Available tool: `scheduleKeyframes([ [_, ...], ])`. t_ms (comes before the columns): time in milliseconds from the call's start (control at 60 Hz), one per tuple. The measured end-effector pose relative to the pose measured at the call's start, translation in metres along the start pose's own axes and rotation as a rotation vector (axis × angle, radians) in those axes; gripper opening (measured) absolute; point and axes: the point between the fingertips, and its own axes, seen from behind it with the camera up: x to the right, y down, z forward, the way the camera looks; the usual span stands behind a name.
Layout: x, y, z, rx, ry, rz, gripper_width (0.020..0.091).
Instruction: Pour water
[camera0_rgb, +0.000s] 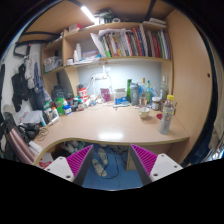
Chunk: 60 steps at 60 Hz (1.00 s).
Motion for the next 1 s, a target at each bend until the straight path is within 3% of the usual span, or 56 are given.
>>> scheduleKeyframes([
  [283, -0.021, -0.002, -0.015, 0.037, 0.067, -0.010, 0.0821],
  [467, 0.000, -0.007, -0.013, 0.055, 0.124, -0.013, 0.0821],
  [717, 0.102, -0.025, 0.030, 0.099, 0.232, 0.038, 0.0820],
  [1000, 0.259, -0.051, 0.156, 0.188, 0.329, 0.067, 0.0817],
])
